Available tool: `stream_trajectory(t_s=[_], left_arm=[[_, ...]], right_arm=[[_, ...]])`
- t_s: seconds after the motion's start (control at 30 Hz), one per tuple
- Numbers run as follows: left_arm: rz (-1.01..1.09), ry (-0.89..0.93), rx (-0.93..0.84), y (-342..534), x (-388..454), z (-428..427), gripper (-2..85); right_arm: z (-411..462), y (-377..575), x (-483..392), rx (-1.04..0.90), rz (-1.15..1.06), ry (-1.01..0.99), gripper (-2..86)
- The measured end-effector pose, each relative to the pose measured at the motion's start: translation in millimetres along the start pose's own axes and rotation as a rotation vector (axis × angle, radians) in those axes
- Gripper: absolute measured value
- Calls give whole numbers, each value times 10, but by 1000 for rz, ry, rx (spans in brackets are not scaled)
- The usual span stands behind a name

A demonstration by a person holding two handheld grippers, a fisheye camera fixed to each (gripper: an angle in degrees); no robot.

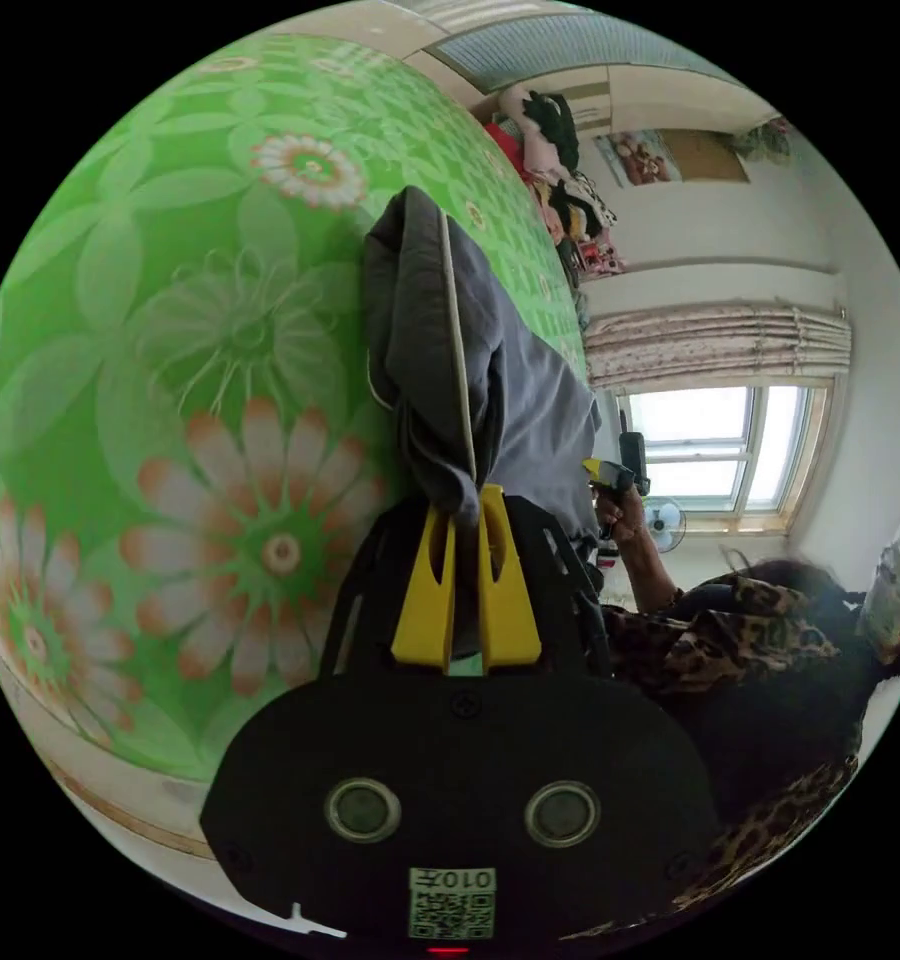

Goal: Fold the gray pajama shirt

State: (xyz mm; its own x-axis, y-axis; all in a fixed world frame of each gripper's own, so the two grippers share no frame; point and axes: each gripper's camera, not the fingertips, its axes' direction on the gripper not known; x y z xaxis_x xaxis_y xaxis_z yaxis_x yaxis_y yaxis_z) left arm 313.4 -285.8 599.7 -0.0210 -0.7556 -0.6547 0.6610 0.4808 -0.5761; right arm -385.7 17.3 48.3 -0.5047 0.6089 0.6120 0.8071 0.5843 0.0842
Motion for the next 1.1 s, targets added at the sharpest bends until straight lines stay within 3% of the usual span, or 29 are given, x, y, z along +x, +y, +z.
stream_trajectory(t_s=[0.1, 0.37, 0.5, 0.63, 0.7, 0.87, 1.1], left_arm=[[-59, 67, 45, 225, -155, -58, 74], [-70, 135, 102, 376, -265, -60, 69], [-29, 96, 103, 421, -258, -78, 71], [-12, 97, 98, 438, -261, -51, 70], [-18, 115, 108, 479, -291, -36, 69], [11, 98, 152, 635, -161, -81, 71], [-31, 139, 283, 1133, -143, -382, 119]], right_arm=[[-247, -107, 3, 80, -16, 2, 137], [128, -929, -480, -179, -260, 51, 147], [117, -1282, -482, -207, -153, 115, 73], [-157, -1483, -179, -36, 9, -194, 37], [-249, -1506, -182, 6, 23, -121, 38], [-223, -1606, -516, -96, -122, -65, 171], [158, -2113, -928, -272, -283, 25, 183]])
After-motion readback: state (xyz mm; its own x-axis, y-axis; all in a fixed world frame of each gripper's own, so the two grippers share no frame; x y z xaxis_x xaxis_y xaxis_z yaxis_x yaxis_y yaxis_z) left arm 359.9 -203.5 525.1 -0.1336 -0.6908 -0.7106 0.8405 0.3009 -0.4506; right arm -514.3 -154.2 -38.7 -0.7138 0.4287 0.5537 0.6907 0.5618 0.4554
